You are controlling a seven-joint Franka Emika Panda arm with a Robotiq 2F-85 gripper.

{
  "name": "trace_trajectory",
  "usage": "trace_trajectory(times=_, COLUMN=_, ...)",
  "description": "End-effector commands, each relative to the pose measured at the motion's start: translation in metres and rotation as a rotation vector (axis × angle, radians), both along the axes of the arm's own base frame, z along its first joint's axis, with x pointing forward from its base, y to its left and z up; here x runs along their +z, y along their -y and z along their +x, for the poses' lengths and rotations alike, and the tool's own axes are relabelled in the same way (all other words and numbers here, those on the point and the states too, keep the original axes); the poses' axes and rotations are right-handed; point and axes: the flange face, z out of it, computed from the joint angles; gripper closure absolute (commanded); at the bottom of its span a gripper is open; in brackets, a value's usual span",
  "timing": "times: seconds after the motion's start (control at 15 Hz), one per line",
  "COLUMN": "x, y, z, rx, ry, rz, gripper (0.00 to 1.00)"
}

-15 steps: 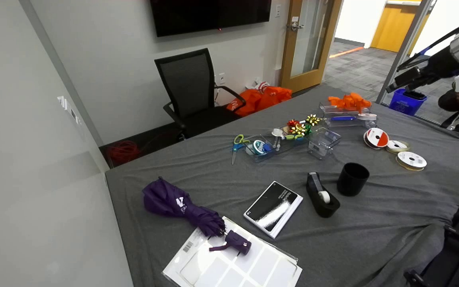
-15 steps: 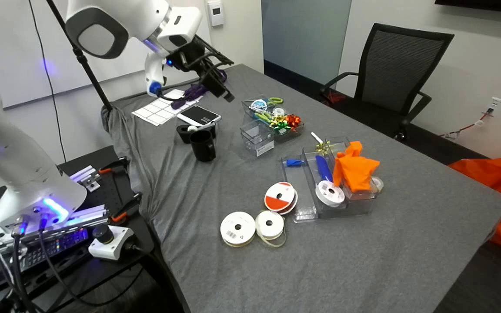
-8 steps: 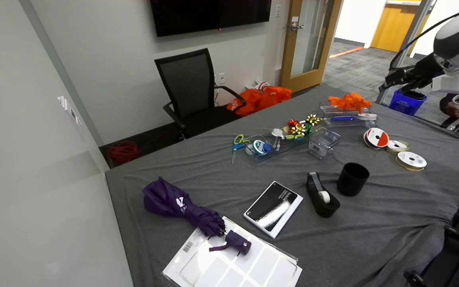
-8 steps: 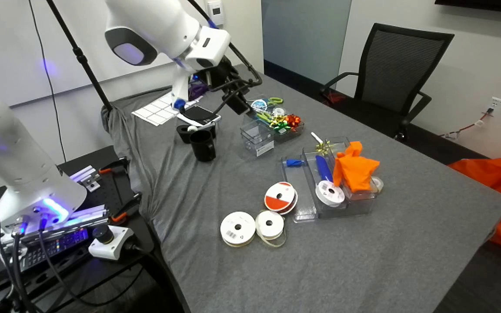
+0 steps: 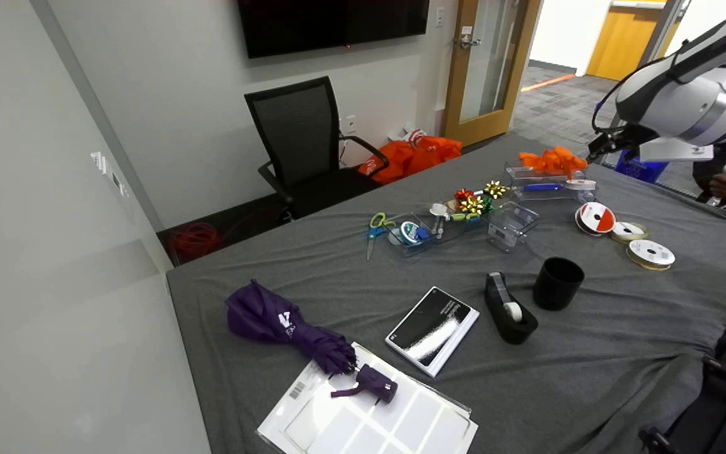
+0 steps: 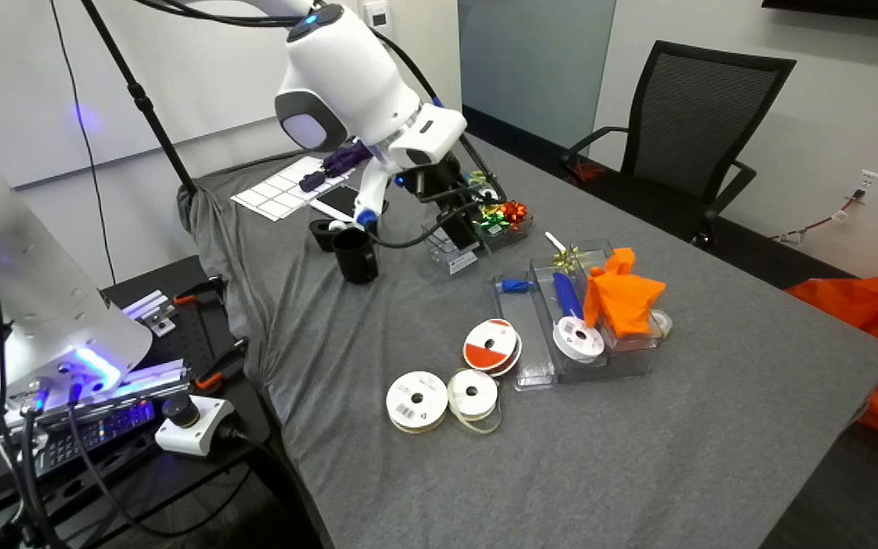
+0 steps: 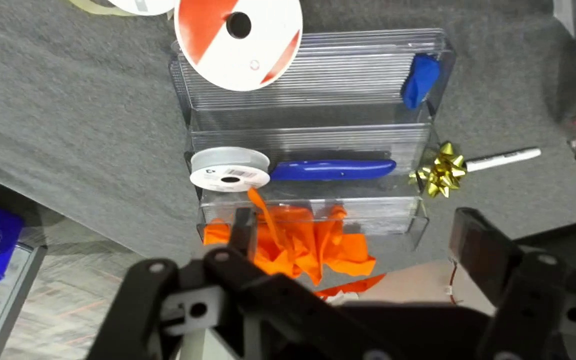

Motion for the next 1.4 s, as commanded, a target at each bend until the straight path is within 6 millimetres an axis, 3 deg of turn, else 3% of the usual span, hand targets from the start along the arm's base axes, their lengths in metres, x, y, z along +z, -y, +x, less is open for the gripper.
trace_trajectory(times=0.0, x=-0.027, y=0.024, z=0.025, rx=0.101, ry=-0.062, rz=-0.024, gripper=0.00)
trace_trajectory(times=0.27, x=-0.025, y=0.044, z=0.046, rx=0.287, ry=-0.007, rz=-0.095, gripper=0.00)
trace_trajectory(times=0.47, x=-0.016, y=0.072, z=0.059, rx=0.406, ry=0.057, rz=-0.107, gripper=0.00)
trace_trajectory(times=0.73, x=-0.029, y=0.100, z=0.049, rx=0.424, ry=0.121, rz=-0.046, gripper=0.00)
trace_trajectory(times=0.8, x=-0.020, y=0.090, z=0.046, rx=0.410, ry=0.094, rz=-0.071, gripper=0.00)
trace_trajectory(times=0.93, x=-0.023, y=0.097, z=0.042, rx=0.403, ry=0.091, rz=-0.069, gripper=0.00)
trace_trajectory(times=1.33, x=-0.026, y=0.090, z=0.042, rx=0.382, ry=0.087, rz=-0.038, gripper=0.00)
